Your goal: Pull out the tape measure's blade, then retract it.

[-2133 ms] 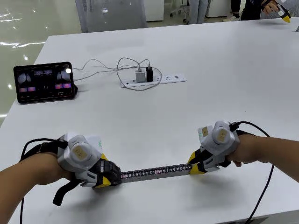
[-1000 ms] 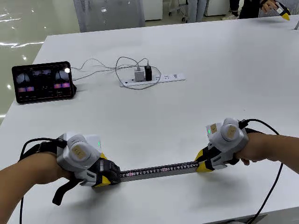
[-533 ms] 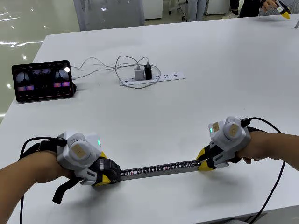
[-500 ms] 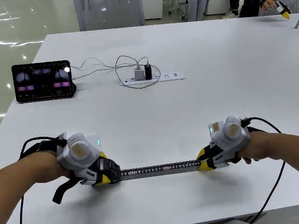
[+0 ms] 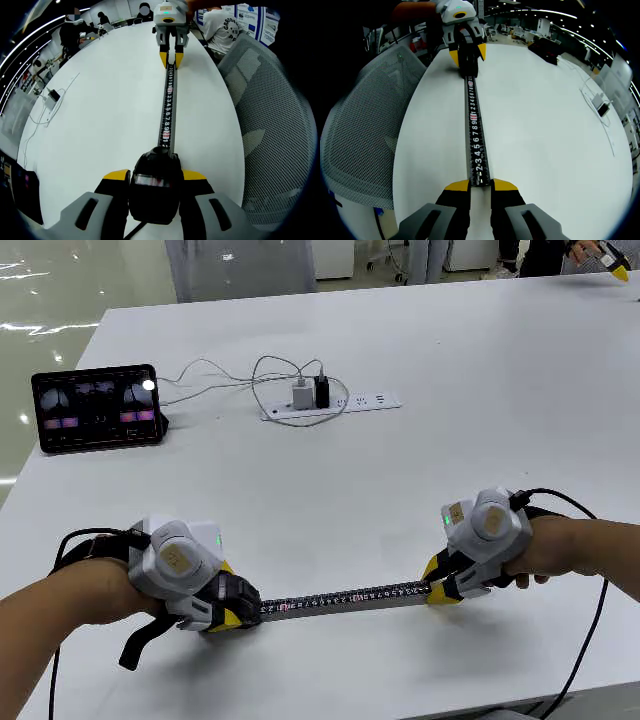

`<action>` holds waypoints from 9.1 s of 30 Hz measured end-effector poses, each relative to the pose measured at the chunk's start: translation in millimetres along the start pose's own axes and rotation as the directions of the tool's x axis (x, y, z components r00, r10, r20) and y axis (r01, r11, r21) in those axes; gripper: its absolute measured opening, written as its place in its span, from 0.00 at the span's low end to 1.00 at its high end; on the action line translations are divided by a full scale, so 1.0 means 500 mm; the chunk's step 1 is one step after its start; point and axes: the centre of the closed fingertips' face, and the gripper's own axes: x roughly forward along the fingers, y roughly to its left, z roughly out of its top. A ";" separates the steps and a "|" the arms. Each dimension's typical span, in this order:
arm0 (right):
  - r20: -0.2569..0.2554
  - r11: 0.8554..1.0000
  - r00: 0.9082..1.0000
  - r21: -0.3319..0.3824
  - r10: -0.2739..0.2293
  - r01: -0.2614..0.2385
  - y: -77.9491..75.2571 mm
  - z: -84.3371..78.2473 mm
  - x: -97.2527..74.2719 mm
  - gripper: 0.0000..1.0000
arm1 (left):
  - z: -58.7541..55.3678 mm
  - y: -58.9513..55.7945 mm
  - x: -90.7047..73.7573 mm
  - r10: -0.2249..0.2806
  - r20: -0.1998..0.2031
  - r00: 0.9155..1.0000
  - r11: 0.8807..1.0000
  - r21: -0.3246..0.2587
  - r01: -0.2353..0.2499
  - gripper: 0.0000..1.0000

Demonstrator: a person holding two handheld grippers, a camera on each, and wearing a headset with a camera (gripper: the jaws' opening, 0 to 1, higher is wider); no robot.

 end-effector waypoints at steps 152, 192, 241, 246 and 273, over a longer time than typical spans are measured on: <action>0.205 0.747 0.831 0.583 -0.518 0.321 0.111 -0.097 -0.164 0.99 | -0.109 -0.021 -0.151 0.587 0.146 0.796 0.599 -0.740 -0.306 0.99; 0.127 0.924 0.927 0.202 -0.352 0.323 0.030 -0.002 -0.167 0.99 | -0.011 0.048 -0.065 0.760 0.017 0.650 0.336 -0.866 -0.371 0.99; -0.066 0.999 0.998 -0.038 -0.016 0.013 -0.003 -0.003 -0.023 0.28 | -0.027 0.038 -0.028 0.739 0.039 0.672 0.441 -0.783 -0.439 0.99; -0.077 0.999 0.997 -0.046 0.000 -0.003 0.003 0.000 -0.011 0.25 | -0.022 0.037 -0.031 0.741 0.048 0.670 0.440 -0.788 -0.431 0.99; -0.151 0.997 0.989 -0.071 0.004 -0.015 0.003 0.001 0.005 0.10 | -0.030 0.042 -0.033 0.752 0.029 0.658 0.389 -0.826 -0.408 0.74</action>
